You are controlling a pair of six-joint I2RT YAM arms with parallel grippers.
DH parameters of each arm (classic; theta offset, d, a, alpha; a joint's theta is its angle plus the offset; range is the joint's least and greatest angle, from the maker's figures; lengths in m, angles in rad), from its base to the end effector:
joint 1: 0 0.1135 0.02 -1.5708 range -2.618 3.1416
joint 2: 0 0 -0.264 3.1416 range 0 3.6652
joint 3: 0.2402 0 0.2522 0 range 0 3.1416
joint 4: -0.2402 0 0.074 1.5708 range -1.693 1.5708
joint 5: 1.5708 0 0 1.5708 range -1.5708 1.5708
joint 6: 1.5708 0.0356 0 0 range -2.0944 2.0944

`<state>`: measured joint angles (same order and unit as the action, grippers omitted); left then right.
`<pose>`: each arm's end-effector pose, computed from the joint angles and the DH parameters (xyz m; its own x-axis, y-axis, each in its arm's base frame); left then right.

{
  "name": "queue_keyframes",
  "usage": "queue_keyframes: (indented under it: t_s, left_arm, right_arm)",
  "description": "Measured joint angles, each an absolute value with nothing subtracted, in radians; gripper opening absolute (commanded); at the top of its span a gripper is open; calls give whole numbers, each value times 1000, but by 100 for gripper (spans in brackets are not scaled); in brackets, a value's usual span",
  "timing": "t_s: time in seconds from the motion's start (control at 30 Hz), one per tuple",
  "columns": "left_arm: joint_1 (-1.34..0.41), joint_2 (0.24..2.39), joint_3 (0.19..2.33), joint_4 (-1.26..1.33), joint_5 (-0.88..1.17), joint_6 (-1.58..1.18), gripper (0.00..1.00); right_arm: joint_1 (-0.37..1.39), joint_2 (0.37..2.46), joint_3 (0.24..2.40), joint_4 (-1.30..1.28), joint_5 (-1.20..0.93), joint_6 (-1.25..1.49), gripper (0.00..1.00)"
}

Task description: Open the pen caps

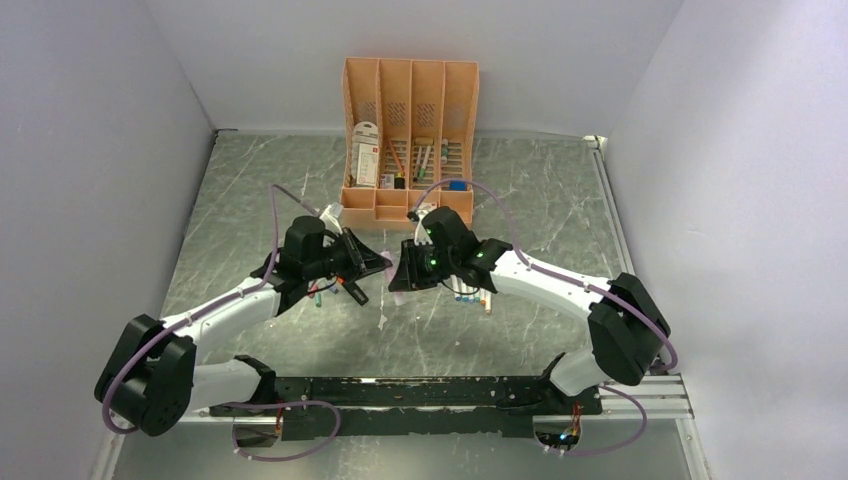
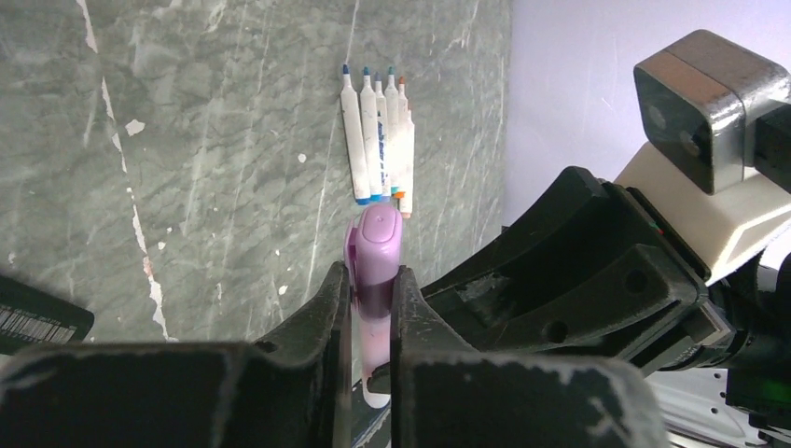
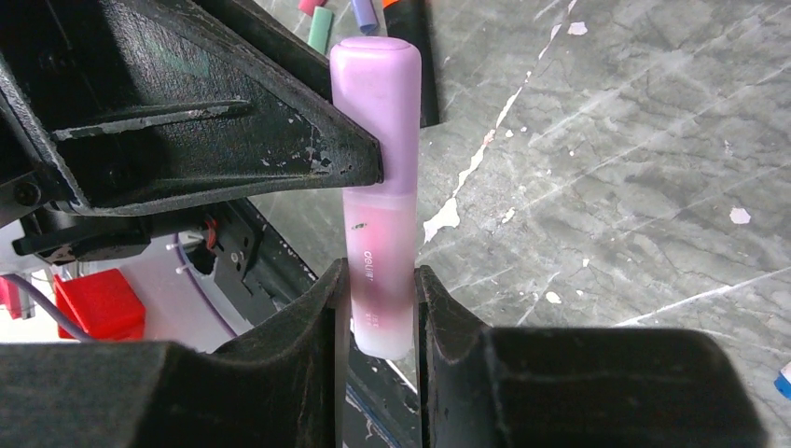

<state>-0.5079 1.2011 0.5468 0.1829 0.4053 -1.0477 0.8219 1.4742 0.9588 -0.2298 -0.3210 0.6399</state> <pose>0.2121 -0.1341 0.2097 -0.8513 -0.4373 -0.2900 0.0329 0.5071 -0.8612 0.2072 0.2394 0.2346 -0.8796 -0.1140 -0.4618 -0.4085 0.6786 0.6105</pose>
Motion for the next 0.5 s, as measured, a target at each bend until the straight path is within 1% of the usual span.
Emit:
queue_keyframes:
  t_s: [0.07,0.1,0.17,0.23,0.43,0.5]
  left_arm:
    - [-513,1207,552,187,405,-1048,13]
    - [-514,1209,553,187,405,-1048,13]
    - [-515,1211,553,187,405,-1048,14]
    - [-517,1210,553,187,405,-1047,14]
    - [-522,1206,552,196,418,-1032,14]
    - [-523,1194,545,215,433,-1027,14]
  right_arm:
    - [822,1474,958,-231,-319,640,0]
    - [822,1474,959,-231,-319,640,6]
    - [822,1474,959,-236,-318,640,21]
    - [822,1473,959,-239,-318,640,32]
    - [779,1435,957,-264,-336,618,55]
    - [732,1402,950,-264,-369,607,59]
